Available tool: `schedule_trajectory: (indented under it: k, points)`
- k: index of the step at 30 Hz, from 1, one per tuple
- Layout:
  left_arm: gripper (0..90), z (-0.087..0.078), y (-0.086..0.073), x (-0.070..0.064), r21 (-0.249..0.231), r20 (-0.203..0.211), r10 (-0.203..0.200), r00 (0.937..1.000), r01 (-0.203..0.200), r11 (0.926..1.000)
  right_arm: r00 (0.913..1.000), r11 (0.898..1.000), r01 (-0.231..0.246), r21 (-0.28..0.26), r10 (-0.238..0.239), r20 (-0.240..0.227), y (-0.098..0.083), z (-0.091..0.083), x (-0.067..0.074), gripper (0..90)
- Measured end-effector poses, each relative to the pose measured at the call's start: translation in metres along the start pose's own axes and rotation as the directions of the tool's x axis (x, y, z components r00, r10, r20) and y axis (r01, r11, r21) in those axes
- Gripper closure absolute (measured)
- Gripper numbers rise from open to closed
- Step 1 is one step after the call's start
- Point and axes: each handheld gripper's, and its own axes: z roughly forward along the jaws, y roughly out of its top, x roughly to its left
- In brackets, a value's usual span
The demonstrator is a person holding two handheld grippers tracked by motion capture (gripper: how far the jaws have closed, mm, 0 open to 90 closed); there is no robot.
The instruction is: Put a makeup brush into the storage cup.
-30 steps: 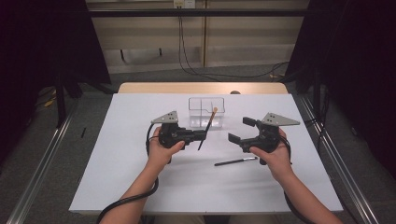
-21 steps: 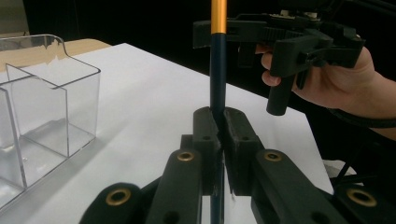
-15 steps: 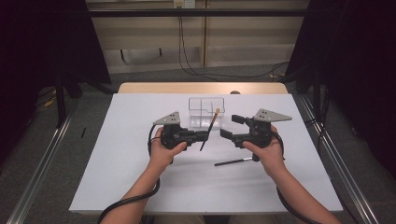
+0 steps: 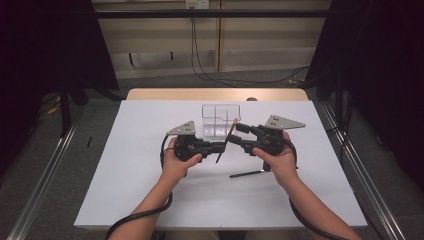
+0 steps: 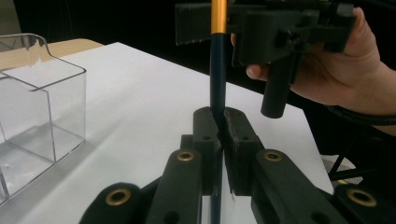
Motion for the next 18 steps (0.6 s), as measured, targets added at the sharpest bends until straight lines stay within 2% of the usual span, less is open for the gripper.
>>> schedule_trajectory:
  k: [2, 7, 9, 10, 11, 15, 16, 18]
  points:
    - [84.4, 0.0002, 0.0002, -0.0005, -0.007, 0.003, 0.001, 1.0, 0.0, 1.0, 0.9999, 1.0, -0.017, 0.02, 0.017, -0.001, 0.0018, 0.0014, 0.001, 52.1]
    - [84.3, 0.0012, 0.0001, -0.0015, -0.01, 0.019, 0.008, 0.9998, -0.008, 0.9999, 0.9994, 1.0, -0.021, 0.004, 0.021, -0.028, 0.0016, 0.0048, 0.0016, 59.2]
    - [84.3, 0.001, 0.0001, -0.0015, -0.006, 0.016, 0.013, 0.9998, -0.013, 0.9999, 0.9991, 1.0, -0.015, 0.009, 0.016, -0.04, 0.001, 0.0072, 0.0021, 69.8]
    - [84.3, 0.001, 0.0001, -0.0015, -0.006, 0.016, 0.013, 0.9998, -0.013, 0.9999, 0.9991, 1.0, -0.015, 0.009, 0.016, -0.04, 0.001, 0.0072, 0.0021, 69.8]
    - [84.3, 0.0007, -0.0001, -0.001, -0.01, 0.017, 0.013, 0.9998, -0.013, 0.9999, 0.9989, 1.0, -0.014, 0.007, 0.014, -0.044, 0.0011, 0.0074, 0.0021, 74.9]
    - [83.8, 0.0011, -0.0003, -0.0004, -0.024, 0.03, 0.011, 0.9995, -0.01, 0.9997, 0.9959, 0.999, -0.035, -0.01, 0.034, -0.084, 0.0033, 0.0084, 0.0044, 80.5]
    - [81.6, 0.001, -0.0001, -0.0005, -0.027, 0.021, 0.018, 0.9996, -0.017, 0.9995, 0.9945, 1.0, -0.028, -0.009, 0.027, -0.101, 0.0051, 0.0092, 0.0066, 83.2]
    - [80.1, -0.0002, 0.0002, 0.0004, -0.046, 0.034, 0.016, 0.9993, -0.015, 0.9988, 0.9932, 1.0, -0.027, -0.01, 0.026, -0.113, 0.0058, 0.0094, 0.0074, 83.7]
